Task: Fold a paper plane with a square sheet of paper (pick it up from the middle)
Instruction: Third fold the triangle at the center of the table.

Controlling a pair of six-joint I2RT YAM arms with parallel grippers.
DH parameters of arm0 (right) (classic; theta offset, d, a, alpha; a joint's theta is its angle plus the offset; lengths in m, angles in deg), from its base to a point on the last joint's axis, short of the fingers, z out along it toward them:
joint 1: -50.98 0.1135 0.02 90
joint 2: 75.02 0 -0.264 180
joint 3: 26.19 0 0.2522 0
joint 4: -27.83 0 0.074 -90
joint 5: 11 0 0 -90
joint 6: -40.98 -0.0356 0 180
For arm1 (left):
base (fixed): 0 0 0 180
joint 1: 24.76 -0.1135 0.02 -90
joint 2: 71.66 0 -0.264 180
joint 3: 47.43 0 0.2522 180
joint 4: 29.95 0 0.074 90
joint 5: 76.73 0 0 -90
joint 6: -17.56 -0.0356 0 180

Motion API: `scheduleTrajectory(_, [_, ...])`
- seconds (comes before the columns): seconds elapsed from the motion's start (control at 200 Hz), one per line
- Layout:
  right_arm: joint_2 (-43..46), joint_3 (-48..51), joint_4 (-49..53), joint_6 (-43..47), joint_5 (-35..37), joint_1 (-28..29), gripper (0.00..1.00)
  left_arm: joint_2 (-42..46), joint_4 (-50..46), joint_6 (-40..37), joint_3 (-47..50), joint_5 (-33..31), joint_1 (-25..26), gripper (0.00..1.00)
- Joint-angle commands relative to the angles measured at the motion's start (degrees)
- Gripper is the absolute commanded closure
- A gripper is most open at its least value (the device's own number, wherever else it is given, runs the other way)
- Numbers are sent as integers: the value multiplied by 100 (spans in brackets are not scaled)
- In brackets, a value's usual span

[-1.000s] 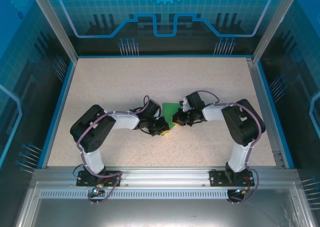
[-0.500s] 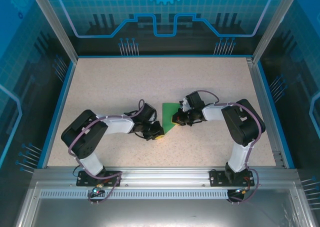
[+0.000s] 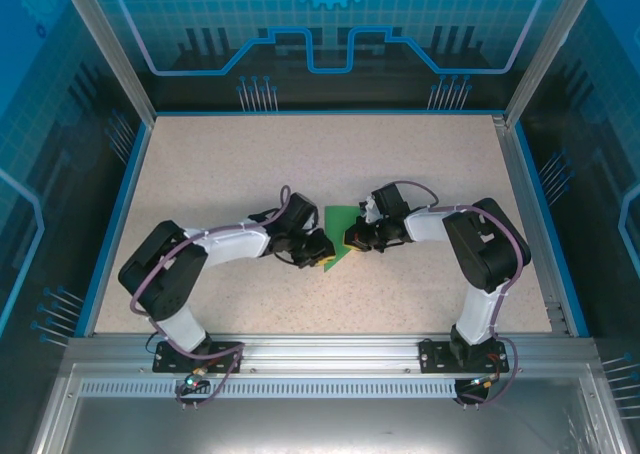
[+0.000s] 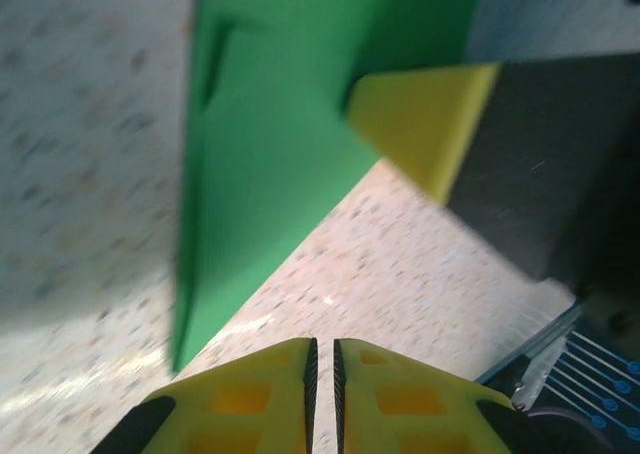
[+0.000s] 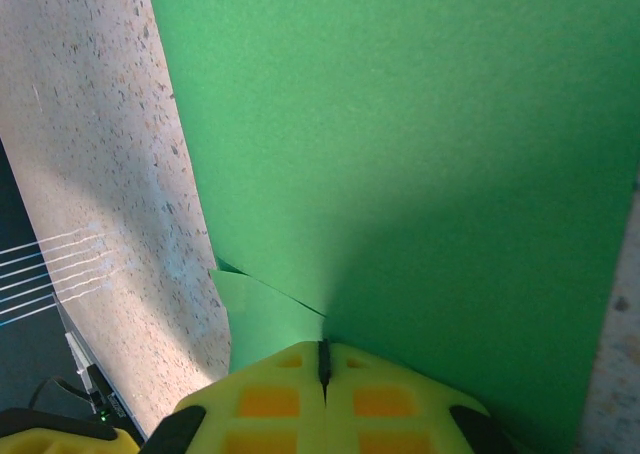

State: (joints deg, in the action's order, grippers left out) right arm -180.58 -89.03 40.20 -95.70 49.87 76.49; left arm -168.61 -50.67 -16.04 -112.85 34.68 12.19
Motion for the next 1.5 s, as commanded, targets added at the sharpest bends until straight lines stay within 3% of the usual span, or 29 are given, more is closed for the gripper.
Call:
scheduleTrajectory(0.0, [-242, 154, 290, -85, 366, 41, 96, -361, 96, -147, -265, -58, -21, 84])
scheduleTrajectory(0.135, [-227, 109, 330, -69, 339, 44, 96, -749, 379, -38, -323, -27, -28, 84])
scheduleTrajectory(0.34, [-156, -82, 430, 38, 206, 40, 95, -1030, 3, 62, -177, -249, -21, 88])
scheduleTrajectory(0.56, [477, -338, 664, 527, 117, 40, 97, -949, 0, 82, 181, -416, -23, 90])
scheduleTrajectory(0.73, [473, -14, 154, 348, -205, 115, 100, -932, -65, -2, 136, -460, -23, 90])
scheduleTrajectory(1.06, [231, 498, -259, 196, 133, 268, 100, -887, -208, -84, 51, -532, -23, 91])
scheduleTrajectory(1.495, [249, 472, -305, 437, 146, -610, 99, -863, -196, -129, 287, -607, -26, 92])
